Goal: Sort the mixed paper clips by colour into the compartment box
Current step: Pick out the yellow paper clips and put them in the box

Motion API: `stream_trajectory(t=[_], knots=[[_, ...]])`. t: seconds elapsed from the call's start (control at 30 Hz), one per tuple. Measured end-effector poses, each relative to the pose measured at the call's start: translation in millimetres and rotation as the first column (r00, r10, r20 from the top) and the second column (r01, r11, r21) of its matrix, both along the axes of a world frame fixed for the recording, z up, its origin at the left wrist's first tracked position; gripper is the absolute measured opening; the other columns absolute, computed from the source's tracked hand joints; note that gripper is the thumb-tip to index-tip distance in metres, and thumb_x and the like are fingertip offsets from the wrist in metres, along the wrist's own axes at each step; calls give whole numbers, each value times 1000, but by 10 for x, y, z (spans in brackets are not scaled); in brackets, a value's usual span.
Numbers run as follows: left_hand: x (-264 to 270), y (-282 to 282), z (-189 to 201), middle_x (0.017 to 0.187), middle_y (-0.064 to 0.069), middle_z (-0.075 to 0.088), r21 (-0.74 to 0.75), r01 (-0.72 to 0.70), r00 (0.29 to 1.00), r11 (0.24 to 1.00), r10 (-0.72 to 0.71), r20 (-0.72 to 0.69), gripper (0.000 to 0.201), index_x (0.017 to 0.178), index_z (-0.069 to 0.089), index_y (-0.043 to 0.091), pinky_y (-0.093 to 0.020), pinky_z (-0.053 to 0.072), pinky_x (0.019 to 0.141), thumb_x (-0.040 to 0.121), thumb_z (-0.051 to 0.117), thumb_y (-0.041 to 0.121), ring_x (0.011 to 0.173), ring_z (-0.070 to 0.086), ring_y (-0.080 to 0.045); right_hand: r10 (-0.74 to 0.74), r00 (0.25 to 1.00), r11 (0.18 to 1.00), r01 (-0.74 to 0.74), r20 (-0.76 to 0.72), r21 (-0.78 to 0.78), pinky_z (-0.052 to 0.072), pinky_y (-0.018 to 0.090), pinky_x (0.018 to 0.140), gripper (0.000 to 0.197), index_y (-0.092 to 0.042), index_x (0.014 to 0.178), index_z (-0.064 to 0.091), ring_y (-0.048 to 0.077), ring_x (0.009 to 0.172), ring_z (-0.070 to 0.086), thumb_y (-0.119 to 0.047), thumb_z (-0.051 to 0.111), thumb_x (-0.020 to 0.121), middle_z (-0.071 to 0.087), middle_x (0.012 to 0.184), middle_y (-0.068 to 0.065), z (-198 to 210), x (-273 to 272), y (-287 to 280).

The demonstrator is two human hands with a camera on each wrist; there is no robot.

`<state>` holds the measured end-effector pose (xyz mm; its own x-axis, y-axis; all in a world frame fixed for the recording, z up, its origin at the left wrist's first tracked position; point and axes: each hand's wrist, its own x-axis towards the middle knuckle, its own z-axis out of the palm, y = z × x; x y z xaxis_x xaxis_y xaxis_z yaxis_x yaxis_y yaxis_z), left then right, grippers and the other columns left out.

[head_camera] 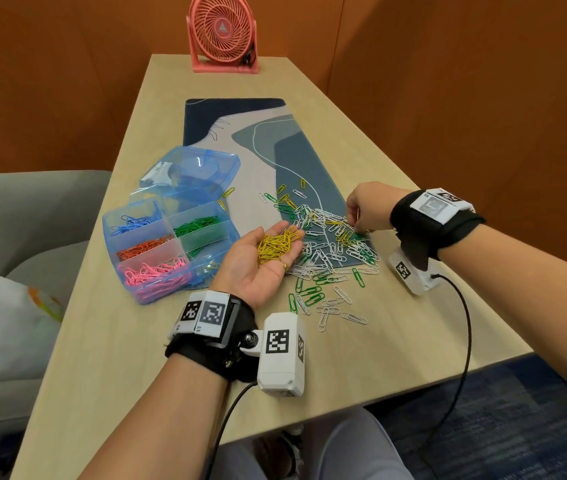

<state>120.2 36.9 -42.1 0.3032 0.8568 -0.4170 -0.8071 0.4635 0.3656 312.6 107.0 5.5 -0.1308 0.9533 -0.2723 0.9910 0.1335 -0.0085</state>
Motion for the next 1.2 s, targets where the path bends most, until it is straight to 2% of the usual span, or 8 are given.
stream_trajectory(t=[0.2, 0.43, 0.6, 0.73, 0.83, 0.97, 1.1, 1.2], knots=[[0, 16, -16, 102, -20, 58, 7, 0, 1000, 1000, 0, -3, 42, 97, 55, -7, -42, 40, 96, 103, 25, 21, 126, 46, -35, 85, 992, 996, -86, -92, 0, 39, 24, 63, 15, -18, 90, 72, 17, 79, 52, -6, 65, 85, 54, 73, -10, -3, -81, -28], [4, 22, -20, 99, -20, 59, 5, -2, 1000, 1000, 2, -11, 42, 95, 56, -7, -41, 41, 95, 103, 26, 21, 127, 46, -34, 102, 990, 995, -99, -100, 33, 45, 26, 77, 14, -10, 99, 73, 20, 87, 61, -9, 65, 87, 70, 94, 5, -24, -107, 11], [6, 18, -15, 99, -19, 59, 8, 1, 1000, 1000, -1, -11, 42, 95, 55, -7, -41, 41, 95, 103, 26, 21, 127, 46, -34, 98, 988, 993, -88, -117, 84, 41, 25, 69, 5, -8, 90, 68, 17, 80, 56, -9, 65, 86, 66, 86, 4, -14, -32, 22], [7, 20, -17, 101, -20, 58, 3, -11, 1000, 1000, 11, 14, 42, 97, 55, -8, -41, 41, 96, 103, 26, 21, 127, 46, -34, 104, 989, 994, -107, -108, -20, 41, 23, 64, 13, -14, 92, 71, 13, 79, 55, -6, 68, 83, 64, 81, -4, 54, -4, -9], [7, 17, -16, 102, -19, 58, 5, -10, 1000, 1000, 10, 6, 42, 98, 55, -8, -40, 41, 96, 103, 26, 21, 126, 47, -34, 123, 989, 988, -129, -82, -79, 41, 22, 65, 21, -18, 99, 72, 15, 81, 56, -7, 72, 81, 65, 86, -2, 57, -24, -19], [-1, 20, -25, 102, -19, 58, 9, -8, 1000, 1000, 8, 0, 42, 97, 56, -8, -40, 41, 96, 103, 26, 22, 126, 47, -33, 139, 990, 986, -141, -23, -86, 40, 17, 62, 18, -16, 95, 71, 14, 79, 56, -8, 74, 79, 63, 81, -5, 60, -69, -9], [-4, 26, -35, 99, -20, 59, 10, -7, 1000, 1000, 7, 2, 42, 97, 56, -7, -40, 41, 97, 103, 26, 22, 126, 47, -33, 183, 977, 981, -174, 110, -87, 40, 24, 60, 9, -10, 92, 70, 16, 77, 53, -14, 67, 85, 62, 81, 0, 47, -82, -23], [-1, 27, -34, 99, -19, 59, 6, -8, 1000, 1000, 8, -4, 42, 96, 56, -8, -41, 41, 97, 103, 27, 21, 126, 47, -34, 193, 966, 978, -174, 170, -118, 40, 26, 66, 13, -10, 90, 67, 19, 75, 50, -19, 58, 90, 60, 82, 4, 21, -54, -45]])
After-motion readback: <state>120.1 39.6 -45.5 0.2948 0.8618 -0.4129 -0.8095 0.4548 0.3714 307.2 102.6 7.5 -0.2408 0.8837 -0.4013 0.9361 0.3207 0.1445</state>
